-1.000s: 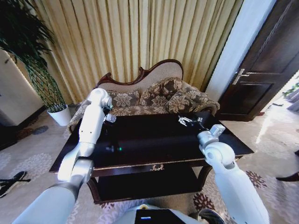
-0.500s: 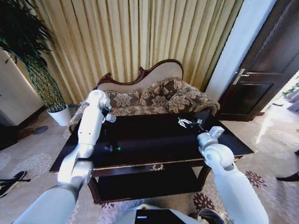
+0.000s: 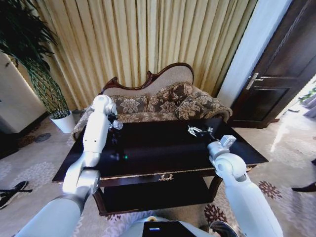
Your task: Move to the front of the table and place the trash on the table into the trash bin.
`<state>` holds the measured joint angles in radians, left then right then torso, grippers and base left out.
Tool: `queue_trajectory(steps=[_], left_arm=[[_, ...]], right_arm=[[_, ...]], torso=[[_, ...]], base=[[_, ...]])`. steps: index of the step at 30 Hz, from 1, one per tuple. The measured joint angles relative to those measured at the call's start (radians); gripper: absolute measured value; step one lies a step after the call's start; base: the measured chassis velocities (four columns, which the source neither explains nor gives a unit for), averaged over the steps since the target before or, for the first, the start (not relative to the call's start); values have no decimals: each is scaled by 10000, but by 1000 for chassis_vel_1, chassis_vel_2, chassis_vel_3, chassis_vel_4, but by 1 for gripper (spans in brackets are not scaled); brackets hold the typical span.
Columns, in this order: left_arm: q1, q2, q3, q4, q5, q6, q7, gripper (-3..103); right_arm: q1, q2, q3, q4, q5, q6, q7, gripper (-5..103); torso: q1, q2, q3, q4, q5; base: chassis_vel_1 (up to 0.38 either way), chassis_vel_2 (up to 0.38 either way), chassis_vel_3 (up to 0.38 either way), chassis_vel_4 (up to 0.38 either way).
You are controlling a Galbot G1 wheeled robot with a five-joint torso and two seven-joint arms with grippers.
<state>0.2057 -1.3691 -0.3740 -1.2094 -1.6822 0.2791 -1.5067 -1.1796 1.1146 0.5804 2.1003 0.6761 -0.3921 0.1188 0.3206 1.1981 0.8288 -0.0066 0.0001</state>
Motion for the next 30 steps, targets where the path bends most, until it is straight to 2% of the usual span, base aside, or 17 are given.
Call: queue_trajectory(steps=[5, 9, 11, 12, 15, 18, 20, 21, 23, 24, 25, 26, 27, 28, 29, 30], left_arm=[[87, 35, 58, -170, 86, 7, 116, 36], [308, 284, 332, -599, 575, 227, 541, 30], [568, 722, 743, -1430, 1078, 748, 1374, 28], [568, 722, 743, -1430, 1078, 748, 1374, 28], [840, 1673, 1423, -2651, 1476, 1487, 2677, 28], [915, 1925, 1585, -2918, 1627, 1646, 2940, 28], [1229, 2610, 1959, -3577, 2579, 2147, 3826, 28], [1229, 2610, 1959, -3577, 2579, 2147, 3826, 28], [1691, 3371, 2292, -4229, 4238, 2563, 5024, 28], [1691, 3371, 2292, -4229, 4238, 2563, 5024, 28], [1946, 3745, 2375, -4534, 5073, 2671, 5688, 28], [2347, 4206, 2394, -4925, 6357, 2674, 6729, 28], [2347, 4206, 2394, -4925, 6357, 2674, 6729, 28], [2660, 4504, 2372, -5163, 7348, 2575, 7630, 28], [3057, 4859, 2303, -5401, 8611, 2269, 8876, 28], [3361, 5083, 2270, -5549, 9407, 1925, 9675, 28]], right_arm=[[-37, 23, 4, 2, -18, 9, 0, 100], [-80, 56, 54, 8, -34, 14, 0, 100], [-181, 143, 104, -7, -109, 52, 0, 100], [-181, 143, 104, -7, -109, 52, 0, 100], [-271, 246, 130, -38, -195, 222, 0, 100], [-271, 258, 147, -38, -195, 231, 0, 100], [-271, 293, 198, -9, -194, 238, 0, 100], [-271, 293, 198, -9, -194, 238, 0, 100], [-311, 335, 229, 77, -191, 247, 0, 100], [-311, 335, 229, 77, -191, 247, 0, 100], [-344, 351, 245, 138, -189, 253, 0, 100], [-391, 378, 270, 216, -185, 260, 0, 100], [-391, 378, 270, 216, -185, 260, 0, 100], [-416, 392, 290, 259, -178, 266, 0, 100], [-438, 412, 313, 293, -177, 277, 0, 100], [-448, 427, 325, 320, -177, 291, 0, 100]], torso=[[0, 0, 0, -3, -1], [1, -2, 2, 1, -6], [3, -4, 2, 1, -6], [3, -4, 2, 1, -6], [2, -4, 0, 1, -3], [2, -3, 0, 0, 0], [2, -3, 1, -1, -3], [2, -3, 1, -1, -3], [2, -3, 1, 2, -4], [2, -3, 1, 2, -4], [2, -3, 1, 2, -5], [2, -2, 0, 0, -3], [2, -2, 0, 0, -3], [1, -2, 0, 2, -5], [1, -1, 0, 2, -3], [0, -1, 0, 3, 0]], base=[[0, 0, 0, 0], [0, 0, 0, 0], [0, 0, 0, 0], [0, 0, 0, 0], [0, 0, 0, 0], [0, 0, 0, 0], [0, 0, 0, 0], [0, 0, 0, 0], [0, 0, 0, 0], [0, 0, 0, 0], [0, 0, 0, 0], [0, 0, 0, 0], [0, 0, 0, 0], [0, 0, 0, 0], [0, 0, 0, 0], [0, 0, 0, 0]])
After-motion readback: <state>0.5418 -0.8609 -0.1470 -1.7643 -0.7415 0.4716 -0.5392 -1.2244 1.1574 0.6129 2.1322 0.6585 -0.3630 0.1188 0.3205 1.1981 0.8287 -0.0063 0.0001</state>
